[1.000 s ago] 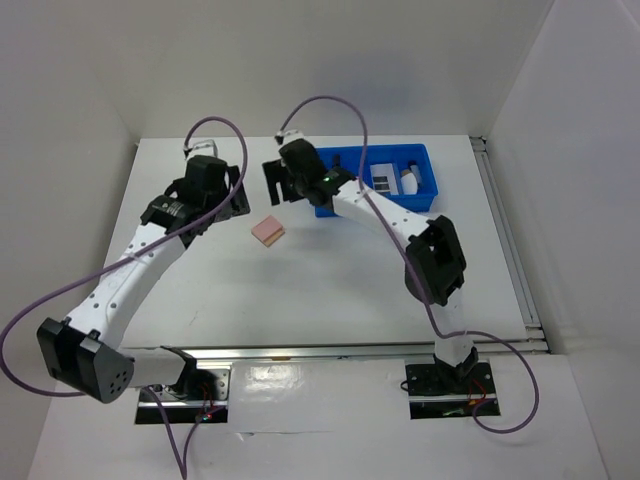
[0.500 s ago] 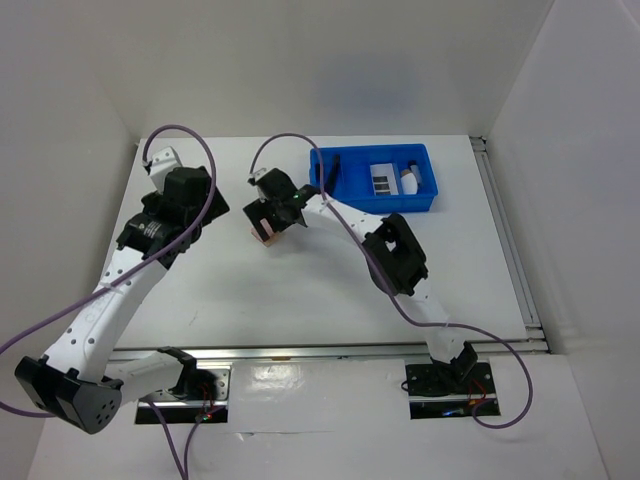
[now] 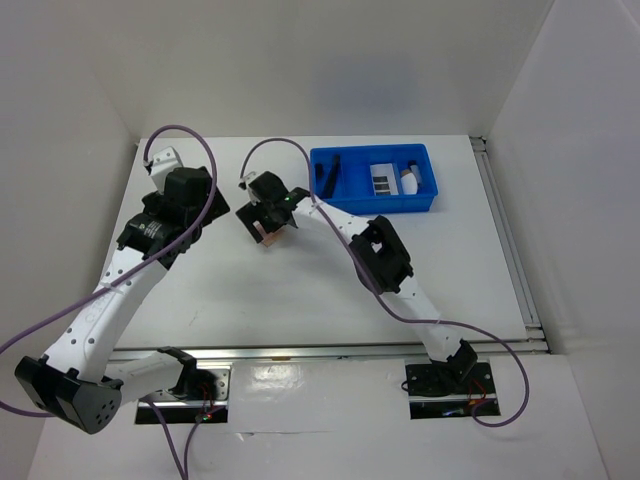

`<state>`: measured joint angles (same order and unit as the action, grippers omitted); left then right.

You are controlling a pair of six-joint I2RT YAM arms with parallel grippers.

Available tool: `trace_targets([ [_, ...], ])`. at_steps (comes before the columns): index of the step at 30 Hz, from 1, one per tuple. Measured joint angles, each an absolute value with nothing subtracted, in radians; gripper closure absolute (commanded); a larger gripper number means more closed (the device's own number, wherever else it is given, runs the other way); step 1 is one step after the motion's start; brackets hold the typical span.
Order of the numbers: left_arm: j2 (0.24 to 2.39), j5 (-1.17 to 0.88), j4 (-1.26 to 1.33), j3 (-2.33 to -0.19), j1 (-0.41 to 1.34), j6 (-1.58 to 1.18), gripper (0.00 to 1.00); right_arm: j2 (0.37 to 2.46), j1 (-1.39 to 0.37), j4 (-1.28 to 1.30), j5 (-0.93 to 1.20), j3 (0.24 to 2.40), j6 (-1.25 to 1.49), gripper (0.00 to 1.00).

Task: Organize the makeup

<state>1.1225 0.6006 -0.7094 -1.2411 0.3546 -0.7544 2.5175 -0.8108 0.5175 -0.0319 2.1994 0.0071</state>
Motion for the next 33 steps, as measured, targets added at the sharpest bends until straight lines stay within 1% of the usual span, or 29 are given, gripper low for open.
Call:
trace_targets([
  [6, 1.122, 0.601, -0.705, -1.241, 0.355, -0.739, 0.06, 2.533, -0.811, 0.518, -0.037, 2.205, 0.001, 0.02],
  [7, 1.122, 0.601, -0.704, -1.241, 0.355, -0.738, 0.06, 2.533, -0.811, 0.517, -0.038, 2.204, 0.001, 0.05],
  [9, 1.122, 0.599, -0.703, -1.241, 0.355, -0.737, 0.06, 2.533, -0.811, 0.512, -0.039, 2.198, -0.002, 0.19],
  [11, 1.122, 0.597, -0.703, -1.241, 0.355, -0.736, 0.06, 2.529, -0.811, 0.495, -0.042, 2.186, 0.003, 0.29],
  [12, 1.122, 0.597, -0.702, -1.241, 0.355, -0.736, 0.06, 2.527, -0.811, 0.492, -0.042, 2.182, 0.006, 0.31],
  [20, 1.122, 0.597, -0.701, -1.236, 0.355, -0.734, 0.06, 2.497, -0.816, 0.486, -0.073, 2.15, 0.007, 0.31],
  [32, 1.122, 0.597, -0.687, -1.236, 0.355, -0.732, 0.06, 2.343, -0.82, 0.48, -0.107, 2.086, 0.035, 0.3],
  [33, 1.122, 0.597, -0.688, -1.236, 0.355, -0.732, 0.06, 2.325, -0.819, 0.479, -0.113, 2.071, 0.036, 0.31],
])
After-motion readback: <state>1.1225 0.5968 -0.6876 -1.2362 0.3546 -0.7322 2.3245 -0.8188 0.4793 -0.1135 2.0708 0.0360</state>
